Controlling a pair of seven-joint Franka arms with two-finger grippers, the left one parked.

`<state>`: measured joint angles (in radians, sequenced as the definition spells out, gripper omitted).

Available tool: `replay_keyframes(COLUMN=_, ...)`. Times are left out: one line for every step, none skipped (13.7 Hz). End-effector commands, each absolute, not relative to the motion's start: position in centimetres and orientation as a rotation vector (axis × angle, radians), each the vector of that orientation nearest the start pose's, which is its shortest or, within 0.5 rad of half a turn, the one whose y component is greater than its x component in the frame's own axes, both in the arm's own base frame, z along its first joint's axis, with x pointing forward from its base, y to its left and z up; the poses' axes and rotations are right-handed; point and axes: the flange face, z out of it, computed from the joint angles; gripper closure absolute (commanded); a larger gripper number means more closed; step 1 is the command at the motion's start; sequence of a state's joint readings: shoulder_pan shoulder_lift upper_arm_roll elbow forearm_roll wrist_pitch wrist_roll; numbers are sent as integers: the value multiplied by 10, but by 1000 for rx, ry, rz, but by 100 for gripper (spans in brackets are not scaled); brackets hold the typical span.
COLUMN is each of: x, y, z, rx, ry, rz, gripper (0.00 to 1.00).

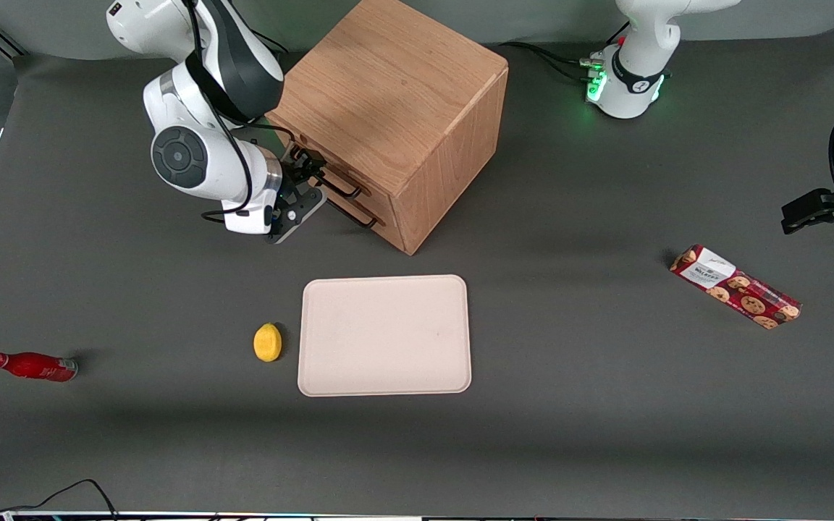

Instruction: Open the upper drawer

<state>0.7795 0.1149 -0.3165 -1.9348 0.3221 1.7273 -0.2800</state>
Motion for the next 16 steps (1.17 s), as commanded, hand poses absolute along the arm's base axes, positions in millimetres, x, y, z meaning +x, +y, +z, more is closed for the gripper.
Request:
replay_keyframes(x=476, y=280, z=398, rx=-2684, ry=-912, rz=492, gripper=0)
replay_keyframes(x=476, y=281, z=395, rx=-2686, ry=-911, rz=499, gripper=0)
replay_keyframes(x=477, y=281, z=394, rx=-2687, ry=-910, rz=501, gripper=0)
replay_keyframes(x=477, y=281, z=388, rx=-2690, ry=-908, rz=515, gripper=0)
replay_keyframes(x=478, y=281, z=385, rx=-2692, ry=-907, rz=521, gripper=0)
replay_keyframes(x=478, y=283, z=382, rx=-2695, ry=-907, rz=521, gripper=0)
replay_keyframes(x=479, y=283, z=379, rx=-2699, ry=-905, rz=518, gripper=0)
replay_keyframes(x=481, y=284, z=377, rx=-2702, ry=-904, rz=511, gripper=0)
replay_keyframes(x=481, y=284, z=374, rx=-2705, ry=-902, rz=517, gripper=0)
replay_keyframes(x=482, y=284, z=375, rx=-2706, ry=-903, rz=511, gripper=0)
replay_keyframes(x=483, y=285, z=375, rx=-2703, ry=-911, rz=507, gripper=0)
replay_keyframes(x=484, y=284, z=376, rx=-2692, ry=-936, rz=503, gripper=0)
replay_keyframes(x=486, y=281, z=375, rx=-2688, ry=-942, rz=498, gripper=0)
replay_keyframes(x=488, y=280, z=376, rx=-2683, ry=-950, rz=494, gripper=0)
replay_keyframes(x=491, y=276, z=378, rx=-2680, ry=-953, rz=483, gripper=0)
replay_keyframes(x=499, y=269, z=375, rx=-2681, ry=-951, rz=479, gripper=0)
